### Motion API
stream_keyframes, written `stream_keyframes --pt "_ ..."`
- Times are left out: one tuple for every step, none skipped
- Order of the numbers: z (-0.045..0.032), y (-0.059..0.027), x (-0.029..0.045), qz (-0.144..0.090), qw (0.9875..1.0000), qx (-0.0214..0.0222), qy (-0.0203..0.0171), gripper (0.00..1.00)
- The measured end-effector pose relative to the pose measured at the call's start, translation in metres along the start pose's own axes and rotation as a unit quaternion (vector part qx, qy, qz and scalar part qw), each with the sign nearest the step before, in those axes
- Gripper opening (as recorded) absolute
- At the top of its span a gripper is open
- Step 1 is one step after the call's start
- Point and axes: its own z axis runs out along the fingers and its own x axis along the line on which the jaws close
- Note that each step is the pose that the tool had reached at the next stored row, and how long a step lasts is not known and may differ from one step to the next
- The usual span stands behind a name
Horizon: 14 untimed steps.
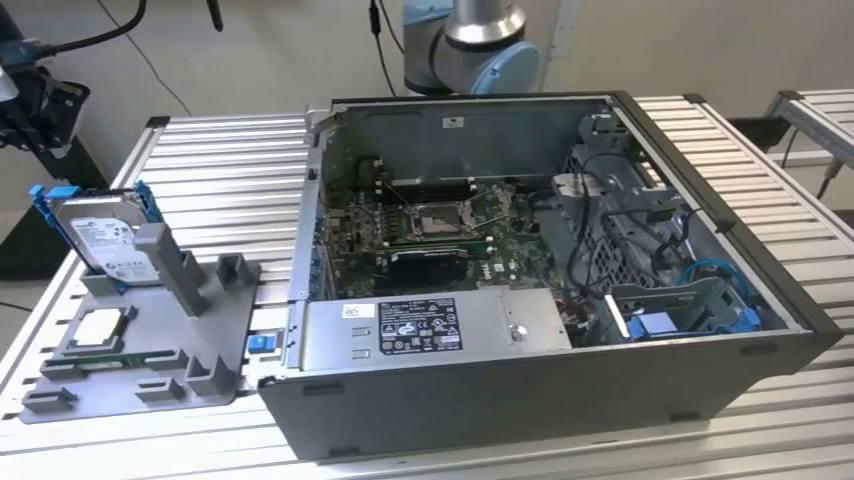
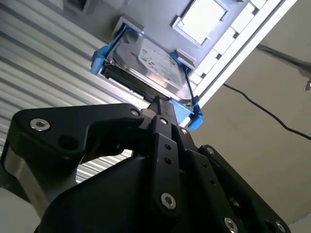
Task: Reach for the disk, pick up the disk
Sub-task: 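Reach for the disk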
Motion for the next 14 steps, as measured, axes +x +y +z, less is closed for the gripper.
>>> stream_keyframes --pt "0.0001 0.0001 0.0034 0.000 1.0000 0.0000 0.0000 0.00" --pt "0.0002 0.0001 0.0058 0.000 1.0000 0.0000 0.0000 0.00" --pt "0.0002 0.0002 0.0079 0.000 1.0000 0.0000 0.0000 0.00" --pt "0.0003 0.0003 0.0098 0.000 1.0000 0.0000 0.0000 0.00" --pt "0.0003 0.0003 0.0113 0.000 1.0000 0.0000 0.0000 0.00" --pt "0.0004 0.0004 0.0125 0.000 1.0000 0.0000 0.0000 0.00" --pt "0.0004 0.0003 0.0132 0.000 1.0000 0.0000 0.0000 0.00" --pt "0.0004 0.0004 0.0142 0.000 1.0000 0.0001 0.0000 0.00" --pt "0.0005 0.0005 0.0153 0.000 1.0000 0.0001 0.0000 0.00" --pt "0.0005 0.0005 0.0165 0.000 1.0000 0.0001 0.0000 0.00" --pt "0.0005 0.0005 0.0179 0.000 1.0000 0.0001 0.0000 0.00" --pt "0.0005 0.0006 0.0187 0.000 1.0000 0.0001 0.0000 0.00" --pt "0.0005 0.0005 0.0188 0.000 1.0000 0.0001 0.0000 0.00" --pt "0.0005 0.0005 0.0188 0.000 1.0000 0.0001 0.0000 0.00"
